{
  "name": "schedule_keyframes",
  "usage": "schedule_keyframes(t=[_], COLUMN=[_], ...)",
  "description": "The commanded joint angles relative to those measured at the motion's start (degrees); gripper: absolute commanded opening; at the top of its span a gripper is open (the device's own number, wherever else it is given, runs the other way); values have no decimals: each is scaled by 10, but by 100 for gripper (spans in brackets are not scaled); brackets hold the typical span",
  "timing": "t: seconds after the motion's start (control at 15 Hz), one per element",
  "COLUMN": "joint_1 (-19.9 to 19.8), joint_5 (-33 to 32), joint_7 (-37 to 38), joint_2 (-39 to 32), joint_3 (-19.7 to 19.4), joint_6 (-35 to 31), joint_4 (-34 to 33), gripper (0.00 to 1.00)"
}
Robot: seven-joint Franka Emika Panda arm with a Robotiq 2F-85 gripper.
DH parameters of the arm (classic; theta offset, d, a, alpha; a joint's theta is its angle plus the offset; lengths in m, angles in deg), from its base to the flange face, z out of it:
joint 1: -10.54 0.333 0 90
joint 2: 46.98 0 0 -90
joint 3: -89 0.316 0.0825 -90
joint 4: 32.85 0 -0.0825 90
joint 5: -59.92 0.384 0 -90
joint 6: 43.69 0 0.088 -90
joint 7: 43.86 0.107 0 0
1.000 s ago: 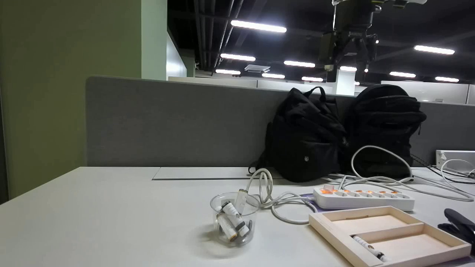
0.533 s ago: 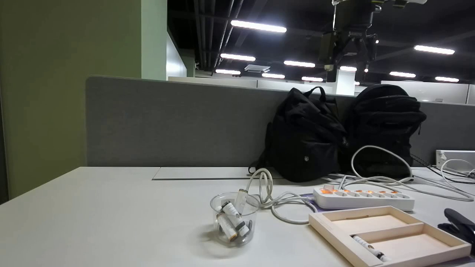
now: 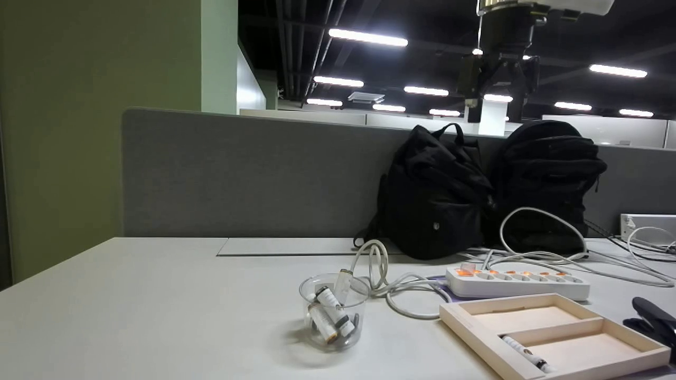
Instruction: Remove a bottle from the bowl and put it in the upper compartment of the tray
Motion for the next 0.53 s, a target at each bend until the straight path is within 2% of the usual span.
schedule_keyframes(t=[0.0, 0.07, 0.13, 0.27, 0.47], joint_1=[-13, -13, -16, -20, -24], joint_5=[-26, -27, -37, -54, -57], joint_7=[-1, -6, -3, 3, 8], joint_2=[-47, -64, -82, -115, -164], joint_3=[-16, -19, -18, -17, -26], joint_6=[-46, -66, -90, -128, -182], joint_4=[-16, -22, -27, -41, -66], gripper=[100, 100, 75, 67, 43])
